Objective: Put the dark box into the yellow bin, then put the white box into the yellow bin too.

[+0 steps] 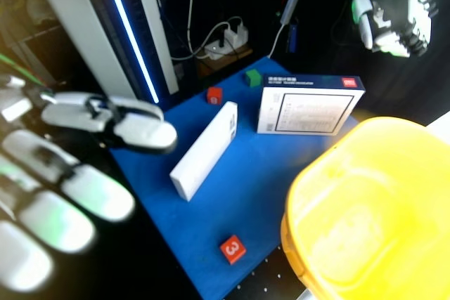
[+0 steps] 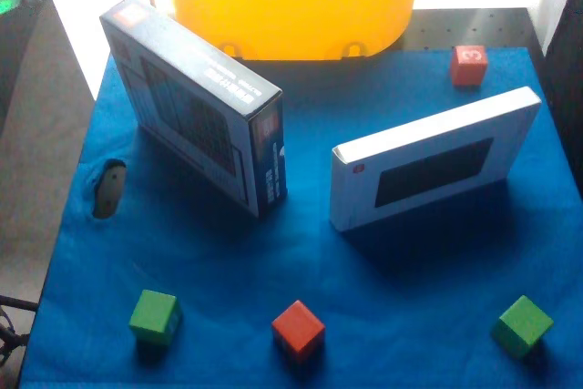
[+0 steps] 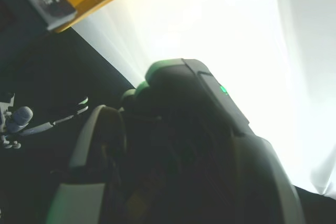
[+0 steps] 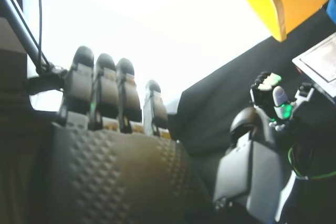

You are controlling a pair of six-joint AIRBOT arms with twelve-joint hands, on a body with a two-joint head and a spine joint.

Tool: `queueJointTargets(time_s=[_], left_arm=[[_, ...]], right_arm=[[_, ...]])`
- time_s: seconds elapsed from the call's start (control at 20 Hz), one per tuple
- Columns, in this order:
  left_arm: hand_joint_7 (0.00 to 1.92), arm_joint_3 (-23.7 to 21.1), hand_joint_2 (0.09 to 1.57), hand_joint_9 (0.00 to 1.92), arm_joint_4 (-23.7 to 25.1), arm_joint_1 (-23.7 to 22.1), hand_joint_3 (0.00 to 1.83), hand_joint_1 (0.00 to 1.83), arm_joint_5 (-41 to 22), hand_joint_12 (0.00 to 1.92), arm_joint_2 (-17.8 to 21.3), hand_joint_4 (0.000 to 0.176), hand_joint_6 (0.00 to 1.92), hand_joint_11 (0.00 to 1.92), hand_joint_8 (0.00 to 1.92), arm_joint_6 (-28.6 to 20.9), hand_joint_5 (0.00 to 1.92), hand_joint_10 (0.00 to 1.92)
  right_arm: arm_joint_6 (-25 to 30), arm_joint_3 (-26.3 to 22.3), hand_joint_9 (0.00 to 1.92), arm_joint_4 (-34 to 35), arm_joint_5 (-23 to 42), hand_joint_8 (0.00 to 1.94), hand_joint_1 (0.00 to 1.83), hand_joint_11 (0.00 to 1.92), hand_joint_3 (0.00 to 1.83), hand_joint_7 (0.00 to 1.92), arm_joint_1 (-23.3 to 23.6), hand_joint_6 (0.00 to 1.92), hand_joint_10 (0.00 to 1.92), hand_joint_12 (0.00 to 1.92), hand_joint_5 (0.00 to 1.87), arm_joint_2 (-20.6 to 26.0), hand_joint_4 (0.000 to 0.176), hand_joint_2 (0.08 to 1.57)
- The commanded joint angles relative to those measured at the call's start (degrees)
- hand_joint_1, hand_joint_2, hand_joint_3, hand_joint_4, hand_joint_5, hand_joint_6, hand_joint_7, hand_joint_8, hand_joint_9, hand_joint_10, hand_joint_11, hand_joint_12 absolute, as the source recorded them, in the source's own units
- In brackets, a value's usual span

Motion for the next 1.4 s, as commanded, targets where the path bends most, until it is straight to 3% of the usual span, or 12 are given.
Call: queueJointTargets(time_s=[0.0, 0.45, 0.7, 0.75, 0.8, 0.85, 0.9, 0.95, 1.0, 1.1, 1.15, 1.35], left_arm=[[0.7, 0.32, 1.32, 0.65, -2.49, -0.68, 0.0, 1.02, -5.96, 1.92, -0.13, 0.0, 1.54, 0.7, 1.63, -0.44, 0.61, 1.92], [0.7, 0.55, 1.32, 0.65, 0.64, -0.99, 0.0, 1.02, -4.37, 1.92, -0.4, 0.0, 1.54, 0.7, 1.63, -1.85, 0.61, 1.92], [0.7, 0.67, 1.32, 0.65, 1.69, -1.31, 0.0, 1.02, -3.86, 1.92, -1.24, 0.0, 1.54, 0.7, 1.63, -1.84, 0.61, 1.92], [0.14, 0.68, 0.87, 0.13, 1.73, -1.32, 0.0, 0.97, -3.96, 0.53, -1.33, 0.08, 0.53, 0.14, 0.36, -1.84, 0.13, 0.49], [0.03, 0.66, 0.74, 0.03, 1.85, -1.32, 0.0, 1.01, -4.04, 0.1, -1.36, 0.157, 0.16, 0.03, 0.07, -1.93, 0.08, 0.1], [0.0, 0.64, 0.68, 0.01, 1.87, -1.32, 0.0, 1.03, -4.13, 0.01, -1.37, 0.175, 0.02, 0.02, 0.0, -2.14, 0.09, 0.01], [0.0, 0.64, 0.68, 0.01, 1.87, -1.32, 0.0, 1.03, -4.16, 0.01, -1.43, 0.175, 0.02, 0.02, 0.0, -2.31, 0.09, 0.01], [0.0, 0.67, 0.71, 0.02, 1.95, -1.36, 0.0, 1.06, -4.09, 0.02, -1.51, 0.158, 0.01, 0.05, 0.0, -2.57, 0.08, 0.01], [0.01, 0.67, 0.69, 0.08, 2.04, -1.4, 0.0, 1.06, -4.03, 0.05, -1.54, 0.171, 0.0, 0.12, 0.0, -2.7, 0.09, 0.01], [0.0, 0.67, 0.69, 0.1, 2.54, -1.56, 0.0, 1.04, -3.96, 0.07, -1.6, 0.163, 0.01, 0.17, 0.0, -2.8, 0.11, 0.01], [0.0, 0.67, 0.7, 0.12, 2.67, -1.66, 0.0, 1.05, -3.95, 0.09, -1.58, 0.173, 0.01, 0.23, 0.0, -2.81, 0.11, 0.01], [0.04, 0.67, 0.68, 0.08, 5.34, -2.4, 0.0, 1.03, -3.75, 0.01, -1.22, 0.176, 0.0, 0.05, 0.01, -5.02, 0.08, 0.0]], right_arm=[[0.2, 0.29, 0.0, 0.19, 6.49, 0.0, 0.69, 0.06, 0.0, 0.0, 0.82, 0.0, 0.0, 0.02, 0.0, -0.03, 0.176, 0.77], [0.23, 0.68, 0.0, 0.16, 6.34, 0.0, 0.69, 0.0, 0.0, 0.0, 0.82, 0.0, 0.0, 0.0, 0.0, -1.06, 0.176, 0.79], [0.24, 1.0, 0.01, -0.17, 6.34, 0.02, 0.79, 0.01, 0.0, 0.06, 0.83, 0.0, 0.0, 0.01, 0.01, -2.08, 0.176, 0.8], [0.25, 1.0, 0.0, -0.24, 6.34, 0.01, 0.81, 0.0, 0.0, 0.06, 0.83, 0.0, 0.0, 0.0, 0.02, -2.17, 0.176, 0.79], [0.27, 1.0, 0.01, -0.3, 6.32, 0.01, 0.81, 0.01, 0.0, 0.06, 0.83, 0.01, 0.0, 0.0, 0.03, -2.21, 0.176, 0.79], [0.43, 1.01, 0.03, -0.33, 6.31, 0.01, 0.8, 0.04, 0.0, 0.07, 0.86, 0.01, 0.01, 0.02, 0.05, -2.23, 0.176, 0.77], [0.54, 1.04, 0.03, -0.34, 6.31, 0.01, 0.8, 0.04, 0.0, 0.07, 0.95, 0.01, 0.01, 0.02, 0.05, -2.25, 0.176, 0.77], [0.82, 1.21, 0.04, -0.44, 6.31, 0.01, 0.81, 0.05, 0.0, 0.1, 1.25, 0.01, 0.01, 0.02, 0.08, -2.44, 0.176, 0.77], [1.11, 1.39, 0.05, -0.65, 6.29, 0.01, 0.83, 0.09, 0.0, 0.1, 1.44, 0.01, 0.01, 0.04, 0.09, -2.64, 0.176, 0.77], [1.34, 1.67, 0.05, -1.26, 6.0, 0.0, 0.82, 0.11, 0.0, 0.1, 1.93, 0.01, 0.01, 0.05, 0.1, -3.1, 0.176, 0.78], [1.34, 1.68, 0.05, -1.34, 5.88, 0.0, 0.81, 0.11, 0.01, 0.1, 2.01, 0.01, 0.01, 0.05, 0.1, -3.11, 0.176, 0.79], [1.34, 1.68, 0.04, -1.48, 5.54, 0.0, 0.81, 0.07, 0.0, 0.09, 2.24, 0.01, 0.0, 0.03, 0.13, -3.11, 0.176, 0.79]])
